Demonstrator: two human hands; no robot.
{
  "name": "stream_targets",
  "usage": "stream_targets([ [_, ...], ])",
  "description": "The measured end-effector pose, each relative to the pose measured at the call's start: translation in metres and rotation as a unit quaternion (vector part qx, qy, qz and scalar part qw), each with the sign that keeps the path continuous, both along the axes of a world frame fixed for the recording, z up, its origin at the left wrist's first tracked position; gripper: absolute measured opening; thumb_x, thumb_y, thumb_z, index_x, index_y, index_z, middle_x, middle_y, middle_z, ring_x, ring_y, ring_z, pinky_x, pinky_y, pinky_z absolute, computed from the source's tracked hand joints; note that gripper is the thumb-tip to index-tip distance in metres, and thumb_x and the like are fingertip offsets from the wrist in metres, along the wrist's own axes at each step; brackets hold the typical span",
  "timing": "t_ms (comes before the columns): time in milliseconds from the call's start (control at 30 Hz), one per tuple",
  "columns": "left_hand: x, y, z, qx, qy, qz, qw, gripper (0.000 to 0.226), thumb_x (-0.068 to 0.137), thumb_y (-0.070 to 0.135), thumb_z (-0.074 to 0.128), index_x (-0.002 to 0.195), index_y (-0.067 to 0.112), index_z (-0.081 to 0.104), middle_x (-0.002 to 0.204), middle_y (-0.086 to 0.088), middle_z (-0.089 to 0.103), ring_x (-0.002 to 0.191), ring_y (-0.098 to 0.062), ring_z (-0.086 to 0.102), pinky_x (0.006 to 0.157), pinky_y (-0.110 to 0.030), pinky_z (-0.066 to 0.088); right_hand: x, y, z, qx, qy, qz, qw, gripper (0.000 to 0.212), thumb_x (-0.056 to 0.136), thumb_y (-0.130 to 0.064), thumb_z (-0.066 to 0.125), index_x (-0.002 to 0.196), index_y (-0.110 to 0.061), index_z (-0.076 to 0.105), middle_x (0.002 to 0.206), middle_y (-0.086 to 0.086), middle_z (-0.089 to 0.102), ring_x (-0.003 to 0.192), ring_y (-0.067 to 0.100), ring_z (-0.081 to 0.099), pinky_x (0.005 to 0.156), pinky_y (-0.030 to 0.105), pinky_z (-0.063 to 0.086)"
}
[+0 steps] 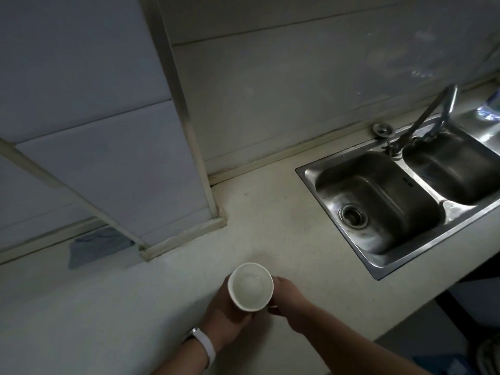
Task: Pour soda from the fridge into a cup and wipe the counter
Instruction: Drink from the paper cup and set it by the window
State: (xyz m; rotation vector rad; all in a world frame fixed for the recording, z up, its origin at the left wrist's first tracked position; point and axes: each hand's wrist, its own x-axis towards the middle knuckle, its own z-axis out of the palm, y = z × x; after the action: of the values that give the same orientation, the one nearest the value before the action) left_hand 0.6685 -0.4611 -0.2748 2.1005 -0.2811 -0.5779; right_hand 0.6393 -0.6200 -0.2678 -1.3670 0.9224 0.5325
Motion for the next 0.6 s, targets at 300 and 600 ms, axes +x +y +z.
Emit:
stream_targets([
  [300, -0.009, 0.01, 0.03, -0.042, -0.028, 0.06, 0.997, 0.068, 0.062, 0.015, 0.089, 0.108, 0.043, 0.048, 0.103, 0.025, 0.06, 0.092, 0.03, 0.05, 0.075, 0.004, 0.037, -0.009, 0.007, 0.025, 0.086, -0.026, -0.026, 0.996, 0.038, 0.093, -0.043, 0.054, 0.111, -0.013, 0.068, 0.102, 0.007, 0.073, 0.091, 0.02, 0.069, 0.082, 0.032, 0.051],
  [600, -0.02, 0.005, 0.062, -0.056, -0.032, 0.0, 0.998, 0.067, 0.065, 0.02, 0.088, 0.109, 0.048, 0.045, 0.102, 0.026, 0.061, 0.091, 0.024, 0.055, 0.072, 0.0, 0.042, -0.032, 0.007, 0.043, 0.198, -0.095, -0.112, 0.969, 0.05, 0.083, -0.043, 0.066, 0.121, -0.01, 0.067, 0.122, 0.021, 0.066, 0.112, 0.034, 0.064, 0.09, 0.037, 0.05],
])
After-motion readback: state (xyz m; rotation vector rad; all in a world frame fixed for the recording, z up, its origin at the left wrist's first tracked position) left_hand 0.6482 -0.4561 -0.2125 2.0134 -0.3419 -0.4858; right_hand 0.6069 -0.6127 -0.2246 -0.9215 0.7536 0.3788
